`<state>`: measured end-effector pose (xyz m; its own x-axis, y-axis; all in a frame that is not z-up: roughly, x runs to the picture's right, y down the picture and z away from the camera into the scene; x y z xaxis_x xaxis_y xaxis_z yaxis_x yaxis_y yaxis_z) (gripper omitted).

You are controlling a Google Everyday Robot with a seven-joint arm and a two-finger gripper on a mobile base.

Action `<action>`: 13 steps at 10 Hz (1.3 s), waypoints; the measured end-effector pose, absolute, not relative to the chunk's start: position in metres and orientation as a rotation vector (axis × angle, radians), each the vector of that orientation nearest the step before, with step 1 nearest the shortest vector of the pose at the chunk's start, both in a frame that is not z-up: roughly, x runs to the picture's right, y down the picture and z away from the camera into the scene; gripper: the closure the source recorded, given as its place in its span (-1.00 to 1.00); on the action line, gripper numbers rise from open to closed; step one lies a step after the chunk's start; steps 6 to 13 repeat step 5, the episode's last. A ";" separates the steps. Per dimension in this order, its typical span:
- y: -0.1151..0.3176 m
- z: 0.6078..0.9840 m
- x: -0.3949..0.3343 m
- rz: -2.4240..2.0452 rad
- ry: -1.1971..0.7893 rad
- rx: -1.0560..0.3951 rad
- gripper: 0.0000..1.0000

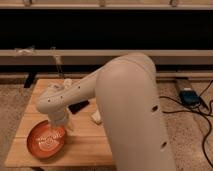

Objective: Drag the ceramic bowl in a circle

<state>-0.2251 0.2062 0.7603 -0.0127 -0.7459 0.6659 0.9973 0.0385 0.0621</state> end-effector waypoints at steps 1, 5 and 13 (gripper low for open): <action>0.200 0.762 -0.221 -1.458 -0.630 -0.500 -0.60; 0.180 0.764 -0.206 -1.401 -0.637 -0.475 -0.60; 0.180 0.764 -0.206 -1.401 -0.637 -0.475 -0.60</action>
